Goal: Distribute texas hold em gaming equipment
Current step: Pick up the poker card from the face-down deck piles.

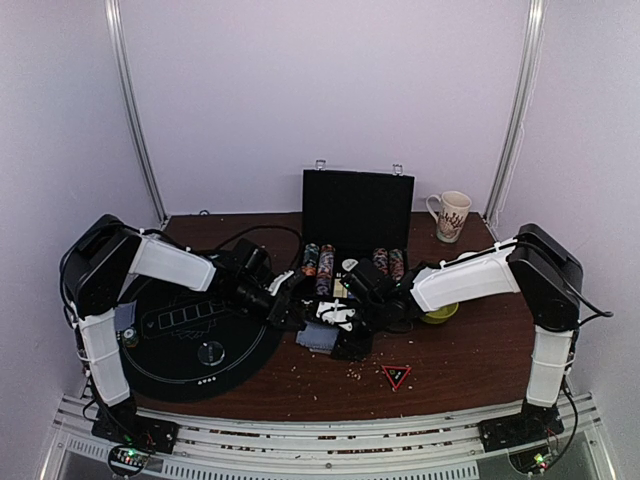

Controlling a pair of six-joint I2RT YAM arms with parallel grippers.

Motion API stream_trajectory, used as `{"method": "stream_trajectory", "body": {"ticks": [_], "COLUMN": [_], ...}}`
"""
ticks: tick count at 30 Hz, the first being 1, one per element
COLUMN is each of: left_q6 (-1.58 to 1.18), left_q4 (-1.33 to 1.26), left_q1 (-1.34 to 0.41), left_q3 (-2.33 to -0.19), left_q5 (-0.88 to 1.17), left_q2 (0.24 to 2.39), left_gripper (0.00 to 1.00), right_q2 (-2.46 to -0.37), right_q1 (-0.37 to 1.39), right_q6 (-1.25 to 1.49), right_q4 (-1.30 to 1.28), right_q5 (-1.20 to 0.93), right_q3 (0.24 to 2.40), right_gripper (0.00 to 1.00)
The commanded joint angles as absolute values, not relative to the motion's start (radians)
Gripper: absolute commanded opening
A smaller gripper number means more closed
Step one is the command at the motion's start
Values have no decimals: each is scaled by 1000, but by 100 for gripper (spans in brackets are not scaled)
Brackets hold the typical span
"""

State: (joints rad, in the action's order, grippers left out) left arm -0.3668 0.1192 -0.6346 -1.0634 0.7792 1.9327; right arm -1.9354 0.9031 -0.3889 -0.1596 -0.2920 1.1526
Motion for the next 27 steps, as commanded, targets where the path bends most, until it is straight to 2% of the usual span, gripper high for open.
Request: {"method": "stream_trajectory", "body": {"ticks": [1, 6, 11, 17, 24, 27], "left_q6": [-372, -380, -367, -336, -342, -341], "left_q4": [57, 52, 80, 130, 122, 121], "left_q1": [-626, -627, -626, -626, -628, -628], "left_q3": [-1046, -1057, -1053, -1066, -1075, -1078], "left_q5": [806, 801, 777, 731, 760, 767], "left_q2": [1933, 1947, 1956, 1970, 1984, 1987], "left_gripper": [16, 26, 25, 29, 29, 20], "right_q2": [-1940, -1939, -1941, -1943, -1944, -1944], "right_q1": [906, 906, 906, 906, 906, 905], "right_q6": [-395, -393, -393, -393, -393, -393], "right_q4": [-238, -238, -238, -238, -238, -238], "right_q5": [-250, -253, -255, -258, -258, -258], "right_q3": [1131, 1131, 1132, 1134, 1132, 1132], "right_gripper": [70, 70, 70, 70, 70, 70]}}
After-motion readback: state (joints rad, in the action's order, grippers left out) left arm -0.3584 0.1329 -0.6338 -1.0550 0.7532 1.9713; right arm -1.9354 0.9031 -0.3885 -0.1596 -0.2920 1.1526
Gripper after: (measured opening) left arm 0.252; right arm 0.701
